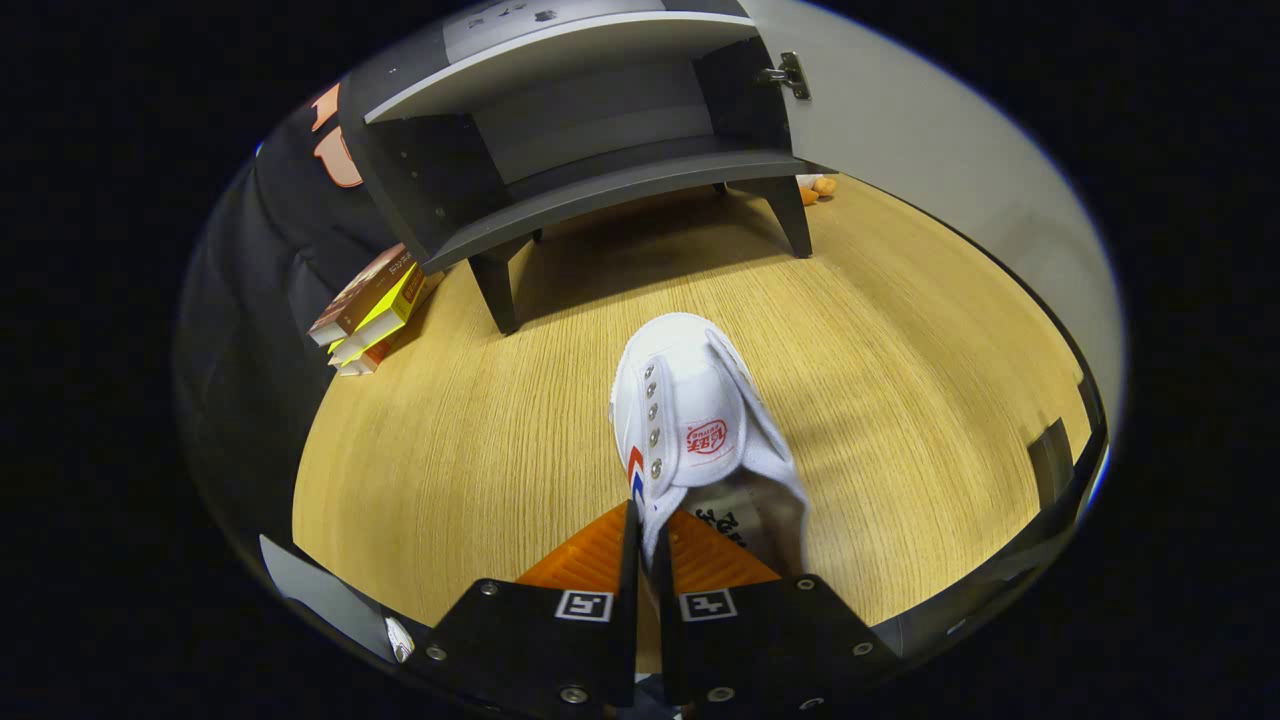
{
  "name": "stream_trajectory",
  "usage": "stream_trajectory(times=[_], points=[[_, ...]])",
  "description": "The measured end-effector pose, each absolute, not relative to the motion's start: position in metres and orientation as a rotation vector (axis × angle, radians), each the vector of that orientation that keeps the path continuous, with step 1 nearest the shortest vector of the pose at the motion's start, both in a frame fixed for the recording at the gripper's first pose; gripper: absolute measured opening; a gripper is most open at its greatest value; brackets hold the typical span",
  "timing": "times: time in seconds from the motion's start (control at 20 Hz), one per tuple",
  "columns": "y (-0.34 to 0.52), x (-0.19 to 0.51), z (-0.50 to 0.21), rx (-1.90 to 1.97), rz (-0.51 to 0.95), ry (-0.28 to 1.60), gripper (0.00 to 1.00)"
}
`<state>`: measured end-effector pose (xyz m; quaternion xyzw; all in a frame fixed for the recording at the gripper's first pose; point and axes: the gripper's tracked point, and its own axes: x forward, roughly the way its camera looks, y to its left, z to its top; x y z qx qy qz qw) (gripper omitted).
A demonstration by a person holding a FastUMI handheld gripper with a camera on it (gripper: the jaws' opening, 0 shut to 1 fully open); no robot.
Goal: Open the shoe cabinet door, grab the shoes and put them into the shoe cabinet, then close the shoe cabinet door.
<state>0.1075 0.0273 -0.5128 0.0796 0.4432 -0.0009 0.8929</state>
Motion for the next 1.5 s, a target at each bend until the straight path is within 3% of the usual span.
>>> stream_trajectory(times=[0.05,0.15,0.8,1.5], points=[[0.027,0.108,-0.513,0.152,-0.003,0.925,0.04],[0.026,0.109,-0.510,0.133,-0.004,0.930,0.00],[0.011,0.152,-0.405,0.050,-0.017,0.696,0.00],[0.020,0.200,-0.155,-0.036,-0.014,0.241,0.00]])
